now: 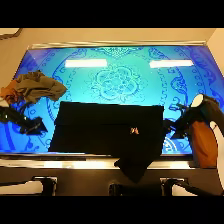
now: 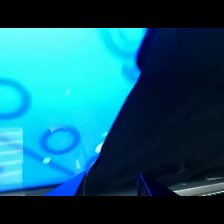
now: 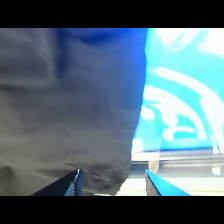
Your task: Fold the shirts.
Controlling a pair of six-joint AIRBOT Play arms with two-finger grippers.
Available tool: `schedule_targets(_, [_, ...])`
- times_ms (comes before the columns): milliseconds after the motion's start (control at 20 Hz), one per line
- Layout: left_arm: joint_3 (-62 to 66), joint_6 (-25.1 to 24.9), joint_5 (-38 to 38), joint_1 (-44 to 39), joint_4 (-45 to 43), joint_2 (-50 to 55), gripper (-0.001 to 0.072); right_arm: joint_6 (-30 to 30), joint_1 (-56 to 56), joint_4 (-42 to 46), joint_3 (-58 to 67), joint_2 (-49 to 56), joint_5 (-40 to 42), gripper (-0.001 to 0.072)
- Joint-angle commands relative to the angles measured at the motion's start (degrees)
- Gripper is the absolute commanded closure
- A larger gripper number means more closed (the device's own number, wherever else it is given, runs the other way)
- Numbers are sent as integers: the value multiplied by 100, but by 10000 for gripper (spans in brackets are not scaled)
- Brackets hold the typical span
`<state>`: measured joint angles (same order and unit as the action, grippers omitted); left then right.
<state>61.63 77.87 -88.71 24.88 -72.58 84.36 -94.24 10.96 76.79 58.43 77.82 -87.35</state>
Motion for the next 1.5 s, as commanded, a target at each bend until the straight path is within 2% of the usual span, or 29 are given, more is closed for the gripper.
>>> schedule_targets(0, [-1440,-157,520,343,-177,-575,300,17,-9,140,-811,-592,374,223])
schedule_targets(100, [-1801,-402,691,365,-177,-568,301,46,-9,144,-901,-765,389,223])
schedule_targets(450, [-2135,-343,1259,361,535,-564,323,57,-9,142,-901,-887,284,223])
schedule_targets(500, [-2135,-282,1316,358,555,-564,363,57,-9,142,-901,-914,275,223])
schedule_targets(550, [-2135,-267,1333,358,555,-564,516,55,-9,142,-907,-949,260,223])
schedule_targets(600, [-2135,-269,1333,358,553,-566,610,55,-9,140,-962,-1027,262,223])
schedule_targets(650, [-2135,-275,1331,358,553,-566,628,55,-9,129,-1117,-1158,299,223])
schedule_targets(700, [-2135,-295,1329,358,553,-566,681,57,-9,61,-1366,-1327,376,222])
schedule_targets(950, [-2135,-358,1329,361,553,-570,681,540,-9,-1213,-3075,-1967,1320,211])
schedule_targets(1200, [-2135,-361,1272,361,553,-570,681,691,-9,-1471,-3517,-1963,1663,214])
schedule_targets(1350, [-2135,-402,1272,361,553,-570,681,686,-9,-1672,-3711,-1963,1985,229])
schedule_targets(1450, [-2135,-400,1272,361,555,-570,681,686,-9,-1875,-3886,-1963,2144,290])
